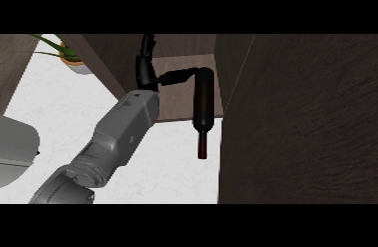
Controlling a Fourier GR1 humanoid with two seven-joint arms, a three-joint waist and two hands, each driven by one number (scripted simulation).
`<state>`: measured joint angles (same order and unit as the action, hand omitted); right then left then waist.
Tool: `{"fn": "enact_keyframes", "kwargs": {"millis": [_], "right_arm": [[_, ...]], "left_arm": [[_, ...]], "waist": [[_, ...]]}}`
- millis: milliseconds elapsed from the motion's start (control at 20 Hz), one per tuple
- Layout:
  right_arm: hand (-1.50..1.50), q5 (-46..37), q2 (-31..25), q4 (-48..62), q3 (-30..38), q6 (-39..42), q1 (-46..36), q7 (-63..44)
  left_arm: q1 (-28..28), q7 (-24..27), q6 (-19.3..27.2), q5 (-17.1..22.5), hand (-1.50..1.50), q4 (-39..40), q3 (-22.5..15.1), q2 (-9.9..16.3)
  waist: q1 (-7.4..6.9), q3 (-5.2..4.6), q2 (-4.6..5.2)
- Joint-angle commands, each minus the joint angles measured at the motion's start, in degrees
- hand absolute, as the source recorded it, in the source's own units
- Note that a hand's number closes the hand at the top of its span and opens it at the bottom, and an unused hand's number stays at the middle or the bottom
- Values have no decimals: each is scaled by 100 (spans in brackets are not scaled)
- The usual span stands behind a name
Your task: Pick up the wine, place it into the cabinet and close the cabinet
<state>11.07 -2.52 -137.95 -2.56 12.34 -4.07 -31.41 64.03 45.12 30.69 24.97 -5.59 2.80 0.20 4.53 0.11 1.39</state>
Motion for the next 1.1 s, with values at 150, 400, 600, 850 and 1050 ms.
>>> {"fn": "enact_keyframes", "kwargs": {"millis": [150,400,600,850,1050], "right_arm": [[-150,54,129,-130,-156,-115,-33,-86],[-150,49,80,-454,-175,-216,46,-298],[-150,128,38,-560,-283,-142,156,-374],[-150,215,14,-571,-133,-181,38,-349],[-150,55,86,-527,-426,-118,284,-252]], "left_arm": [[-472,506,-289,57,-150,-38,159,100],[-167,178,-489,-8,-150,1,133,136],[-310,438,-720,-31,-150,-66,138,126],[-231,313,-915,-87,-150,10,71,7],[-612,681,-1178,-38,-150,-22,0,-20]], "waist": [[-80,-23,24],[-41,-20,0],[-58,-20,-14],[-58,-20,-14],[-71,-18,-46]]}}
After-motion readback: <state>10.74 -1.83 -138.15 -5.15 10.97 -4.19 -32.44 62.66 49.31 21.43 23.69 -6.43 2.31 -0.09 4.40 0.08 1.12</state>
